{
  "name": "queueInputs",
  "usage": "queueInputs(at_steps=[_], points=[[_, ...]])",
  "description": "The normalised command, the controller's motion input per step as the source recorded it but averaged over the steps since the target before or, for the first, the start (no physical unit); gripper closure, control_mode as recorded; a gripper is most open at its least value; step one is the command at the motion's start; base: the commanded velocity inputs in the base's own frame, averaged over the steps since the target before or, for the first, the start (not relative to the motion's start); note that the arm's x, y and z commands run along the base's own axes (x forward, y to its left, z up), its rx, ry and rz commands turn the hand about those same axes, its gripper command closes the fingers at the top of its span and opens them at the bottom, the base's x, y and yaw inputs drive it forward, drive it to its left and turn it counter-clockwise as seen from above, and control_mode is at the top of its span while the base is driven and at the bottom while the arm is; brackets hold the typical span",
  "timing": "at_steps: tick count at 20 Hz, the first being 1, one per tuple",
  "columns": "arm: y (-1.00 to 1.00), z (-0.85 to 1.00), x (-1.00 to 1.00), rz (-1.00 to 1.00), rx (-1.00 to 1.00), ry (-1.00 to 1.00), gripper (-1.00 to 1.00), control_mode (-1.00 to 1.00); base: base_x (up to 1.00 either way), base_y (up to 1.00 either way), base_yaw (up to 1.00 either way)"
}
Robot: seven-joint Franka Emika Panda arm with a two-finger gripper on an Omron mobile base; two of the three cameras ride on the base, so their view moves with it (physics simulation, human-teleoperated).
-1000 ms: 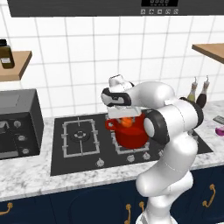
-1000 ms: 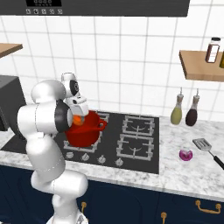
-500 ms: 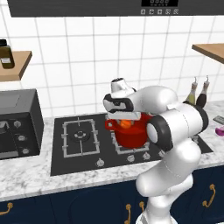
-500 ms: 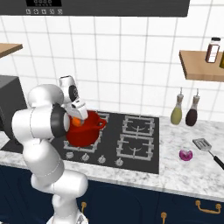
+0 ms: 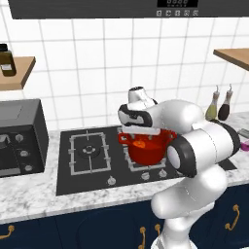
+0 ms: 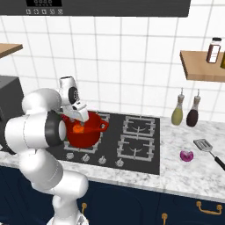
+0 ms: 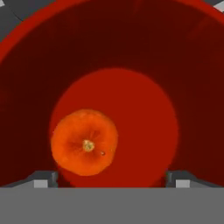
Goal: Put the squash and onion in the pot. Retrieve the spatula and lightly stir the vegetables in the pot.
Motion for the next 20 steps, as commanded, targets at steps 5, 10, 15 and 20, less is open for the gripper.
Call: queueInputs(at_steps=[5,10,15,20], points=[[-0.15,0.95,-0.45,0.19,0.11,-0.05,-1.00,-1.00,0.00,0.00,0.00],[-0.06,0.87,-0.81,0.36,-0.02,-0.01,-1.00,-1.00,0.00,0.00,0.00],[-0.22,0.30,-1.00,0.41,0.05,-0.19,-1.00,-1.00,0.00,0.00,0.00],[-0.48,0.14,-0.90,0.15,0.32,-0.43,-1.00,-1.00,0.00,0.00,0.00]])
